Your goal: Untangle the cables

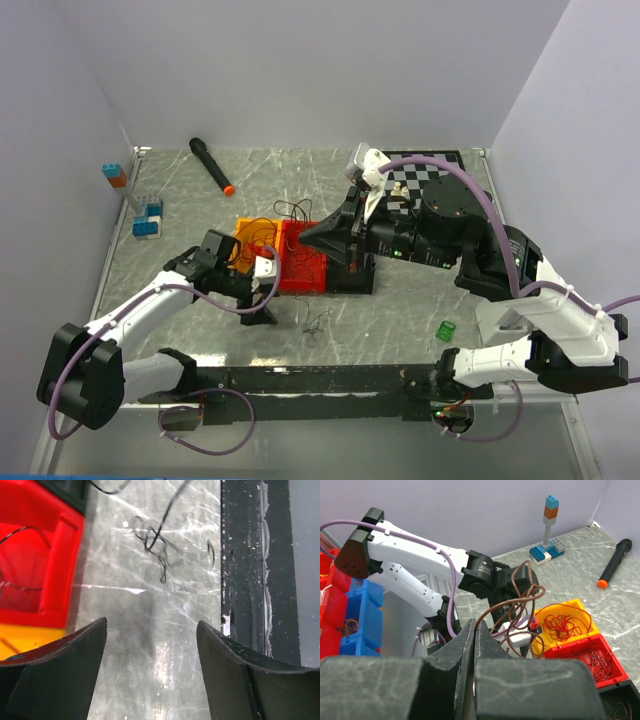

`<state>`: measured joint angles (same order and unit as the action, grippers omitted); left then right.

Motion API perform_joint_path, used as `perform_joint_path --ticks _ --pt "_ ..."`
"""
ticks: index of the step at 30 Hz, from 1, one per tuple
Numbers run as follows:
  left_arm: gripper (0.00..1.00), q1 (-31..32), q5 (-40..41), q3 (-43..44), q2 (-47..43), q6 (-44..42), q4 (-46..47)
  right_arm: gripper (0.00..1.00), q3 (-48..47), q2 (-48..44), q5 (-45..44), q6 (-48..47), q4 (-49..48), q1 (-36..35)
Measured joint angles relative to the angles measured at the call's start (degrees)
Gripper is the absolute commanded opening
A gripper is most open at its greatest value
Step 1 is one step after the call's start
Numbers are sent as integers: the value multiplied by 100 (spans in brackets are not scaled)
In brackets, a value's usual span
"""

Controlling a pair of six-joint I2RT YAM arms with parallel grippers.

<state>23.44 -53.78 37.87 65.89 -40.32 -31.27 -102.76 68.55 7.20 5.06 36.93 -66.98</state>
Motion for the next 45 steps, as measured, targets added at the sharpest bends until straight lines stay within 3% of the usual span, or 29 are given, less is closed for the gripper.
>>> perform_joint_path --ticks 3,12,16,20,26,29,31,33,34,45 --pt "97 179 -42 -2 66 -9 120 0 -13 2 26 -2 2 0" --pt "99 90 -348 317 133 1080 905 0 -208 83 155 -2 13 0" --pt "88 -118 -605 603 326 1390 1215 0 -219 114 208 -2 -4 0" --pt "98 -28 -1117 715 361 1176 1001 0 -219 133 240 -4 -9 0" --pt "98 457 -1478 868 426 155 -87 0 -297 223 245 -17 -7 0" --pt "87 527 -1491 909 492 -138 -400 0 -400 321 254 -26 -11 0" --pt "68 527 -1482 931 557 -201 -415 0 -426 350 260 -28 -15 0" --pt "14 527 -1453 933 586 -155 -350 0 -439 356 262 -26 -13 0" --pt "1 527 -1427 933 586 -96 -273 0 -457 361 264 -28 -15 0" --pt "1 527 -748 890 542 382 516 0 -579 326 164 -107 44 0"
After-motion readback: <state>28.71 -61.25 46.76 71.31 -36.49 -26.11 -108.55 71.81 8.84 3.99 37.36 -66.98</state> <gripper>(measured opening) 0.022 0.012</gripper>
